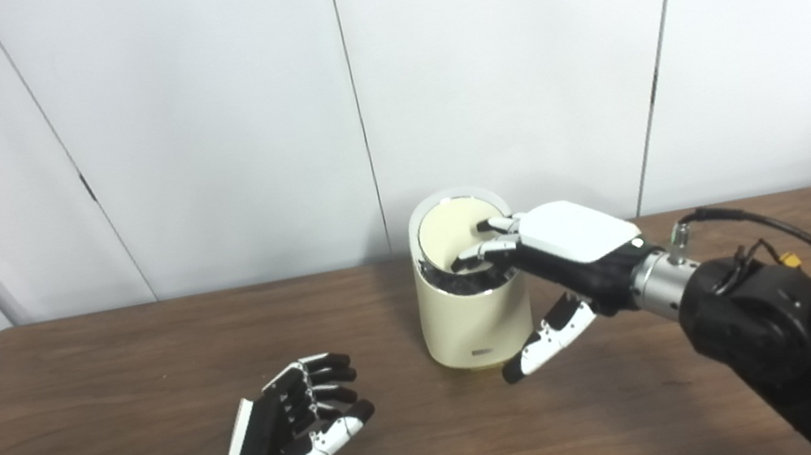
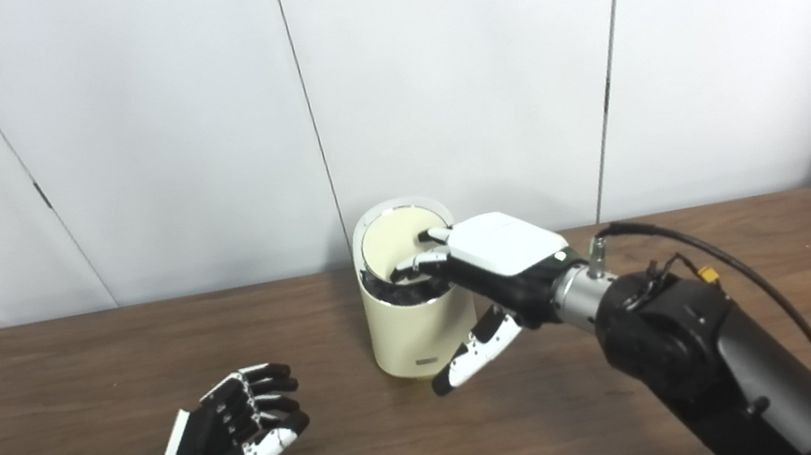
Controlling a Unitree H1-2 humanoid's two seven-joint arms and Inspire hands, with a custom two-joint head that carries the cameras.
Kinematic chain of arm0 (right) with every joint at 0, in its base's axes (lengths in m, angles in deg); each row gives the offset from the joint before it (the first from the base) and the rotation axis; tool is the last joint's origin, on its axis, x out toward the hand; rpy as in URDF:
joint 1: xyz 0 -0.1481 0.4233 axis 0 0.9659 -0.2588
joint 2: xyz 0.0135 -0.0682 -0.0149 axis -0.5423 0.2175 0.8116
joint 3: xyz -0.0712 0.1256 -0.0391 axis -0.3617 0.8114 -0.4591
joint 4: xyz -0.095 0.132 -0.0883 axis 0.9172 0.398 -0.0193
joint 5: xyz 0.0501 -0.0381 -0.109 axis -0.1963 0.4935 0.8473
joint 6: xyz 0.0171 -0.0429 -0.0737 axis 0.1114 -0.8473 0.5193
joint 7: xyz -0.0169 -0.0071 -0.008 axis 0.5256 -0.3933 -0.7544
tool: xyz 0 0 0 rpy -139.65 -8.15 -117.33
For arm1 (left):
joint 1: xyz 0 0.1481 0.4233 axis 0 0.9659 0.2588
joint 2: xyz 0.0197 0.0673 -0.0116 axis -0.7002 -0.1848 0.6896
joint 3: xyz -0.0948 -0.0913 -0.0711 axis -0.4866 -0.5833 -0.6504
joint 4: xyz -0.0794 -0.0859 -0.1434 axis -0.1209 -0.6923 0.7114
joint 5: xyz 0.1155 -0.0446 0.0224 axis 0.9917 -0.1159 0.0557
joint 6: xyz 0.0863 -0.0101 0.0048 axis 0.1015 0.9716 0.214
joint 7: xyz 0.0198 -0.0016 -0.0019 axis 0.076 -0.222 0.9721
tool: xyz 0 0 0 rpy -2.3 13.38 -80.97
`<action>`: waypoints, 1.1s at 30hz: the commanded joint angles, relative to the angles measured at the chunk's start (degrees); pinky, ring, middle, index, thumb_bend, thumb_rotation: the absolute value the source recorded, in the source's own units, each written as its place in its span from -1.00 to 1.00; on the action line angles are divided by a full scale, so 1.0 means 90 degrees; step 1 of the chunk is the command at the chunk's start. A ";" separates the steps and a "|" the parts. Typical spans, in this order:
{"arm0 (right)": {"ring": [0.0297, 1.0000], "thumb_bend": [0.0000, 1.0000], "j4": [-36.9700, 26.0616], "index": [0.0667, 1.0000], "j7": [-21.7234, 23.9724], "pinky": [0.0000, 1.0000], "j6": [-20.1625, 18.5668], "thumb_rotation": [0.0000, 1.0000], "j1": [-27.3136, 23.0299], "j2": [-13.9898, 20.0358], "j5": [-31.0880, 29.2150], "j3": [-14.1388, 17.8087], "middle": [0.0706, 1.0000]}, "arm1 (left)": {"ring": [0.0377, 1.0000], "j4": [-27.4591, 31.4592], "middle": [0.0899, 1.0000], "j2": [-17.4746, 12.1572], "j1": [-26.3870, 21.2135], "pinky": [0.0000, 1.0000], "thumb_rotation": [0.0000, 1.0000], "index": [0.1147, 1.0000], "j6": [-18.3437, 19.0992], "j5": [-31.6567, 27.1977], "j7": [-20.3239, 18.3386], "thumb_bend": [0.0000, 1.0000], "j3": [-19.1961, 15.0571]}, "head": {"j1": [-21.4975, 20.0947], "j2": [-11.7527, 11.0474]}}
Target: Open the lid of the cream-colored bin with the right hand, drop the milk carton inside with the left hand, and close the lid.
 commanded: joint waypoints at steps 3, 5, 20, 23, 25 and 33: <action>1.00 0.49 0.0006 0.69 0.0576 1.00 -0.0077 0.15 -0.0148 0.0153 0.0573 -0.0208 0.65 | 0.14 0.0289 0.25 -0.0025 -0.0100 -0.12 -0.69 0.27 -0.0080 -0.0048 -0.0001 0.40 -0.0039 | 0.0005 0.0024; 1.00 0.50 -0.0009 0.68 0.0680 1.00 -0.0117 0.12 -0.0145 0.0118 0.0641 -0.0206 0.65 | 0.13 0.0302 0.24 -0.0023 -0.0097 -0.13 -0.70 0.27 -0.0075 -0.0029 0.0008 0.40 -0.0037 | 0.0003 0.0026; 0.94 0.37 -0.0328 0.77 -0.0769 0.90 0.0332 -0.05 0.0221 -0.0288 -0.0244 0.1024 0.71 | 0.11 0.0272 0.23 -0.0034 -0.0115 -0.14 -0.70 0.27 -0.0075 -0.0005 0.0003 0.39 -0.0035 | -0.0003 -0.0019; 0.91 0.37 -0.0467 0.82 -0.0997 0.68 0.0322 -0.12 0.0385 -0.0388 -0.0583 0.1345 0.75 | 0.12 0.0290 0.23 -0.0036 -0.0116 -0.13 -0.71 0.27 -0.0059 0.0020 0.0014 0.38 -0.0033 | -0.0003 -0.0025; 0.86 0.36 -0.0612 0.85 -0.1096 0.54 0.0238 -0.20 0.0564 -0.0444 -0.0823 0.1582 0.78 | 0.12 0.0300 0.23 -0.0034 -0.0117 -0.12 -0.70 0.27 -0.0058 -0.0016 0.0000 0.40 -0.0040 | -0.0003 -0.0025; 0.81 0.45 -0.0573 0.93 -0.1164 0.50 -0.0425 -0.33 0.1257 -0.0671 -0.1752 0.2193 0.86 | 0.12 0.0291 0.24 -0.0054 -0.0129 -0.12 -0.72 0.27 -0.0140 -0.0056 -0.0042 0.40 -0.0050 | -0.0024 -0.0048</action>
